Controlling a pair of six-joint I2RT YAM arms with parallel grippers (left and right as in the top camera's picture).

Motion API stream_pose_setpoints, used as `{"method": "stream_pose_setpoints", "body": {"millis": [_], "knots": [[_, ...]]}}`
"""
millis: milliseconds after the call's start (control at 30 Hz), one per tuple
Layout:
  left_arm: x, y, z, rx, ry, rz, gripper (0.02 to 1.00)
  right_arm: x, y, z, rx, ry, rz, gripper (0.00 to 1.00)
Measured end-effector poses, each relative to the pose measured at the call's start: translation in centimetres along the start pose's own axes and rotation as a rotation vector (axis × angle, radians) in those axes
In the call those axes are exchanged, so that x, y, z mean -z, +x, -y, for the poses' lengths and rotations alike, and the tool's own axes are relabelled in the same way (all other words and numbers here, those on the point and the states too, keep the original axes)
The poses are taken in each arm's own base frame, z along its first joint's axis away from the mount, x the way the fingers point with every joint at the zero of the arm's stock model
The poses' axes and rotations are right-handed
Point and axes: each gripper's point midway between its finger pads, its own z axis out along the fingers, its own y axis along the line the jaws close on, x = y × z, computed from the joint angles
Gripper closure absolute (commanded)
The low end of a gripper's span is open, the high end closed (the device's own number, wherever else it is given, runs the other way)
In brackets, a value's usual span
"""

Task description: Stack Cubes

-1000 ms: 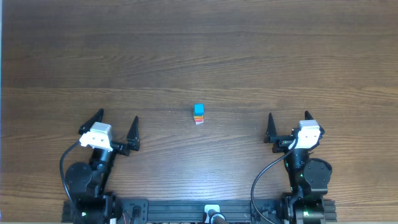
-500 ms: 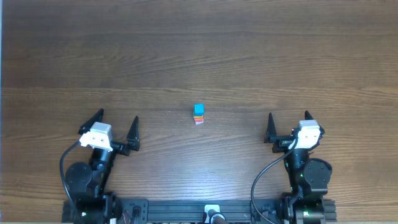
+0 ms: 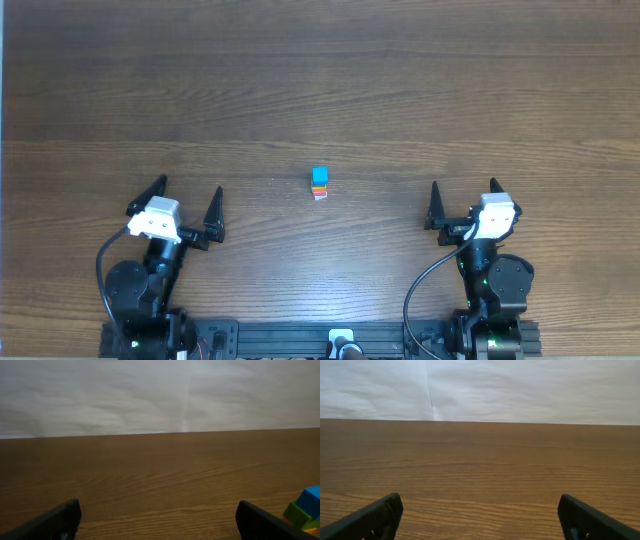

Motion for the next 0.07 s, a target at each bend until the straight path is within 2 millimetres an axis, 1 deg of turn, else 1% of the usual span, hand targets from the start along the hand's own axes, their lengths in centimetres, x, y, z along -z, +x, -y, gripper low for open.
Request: {"method": "stream_pose_setpoints", "body": {"millis": [67], "knots": [[0.00,0.01,0.00,0.000,0.000,0.000,0.018,0.00,0.00,0.00,0.000,0.000,0.000,0.007]]}}
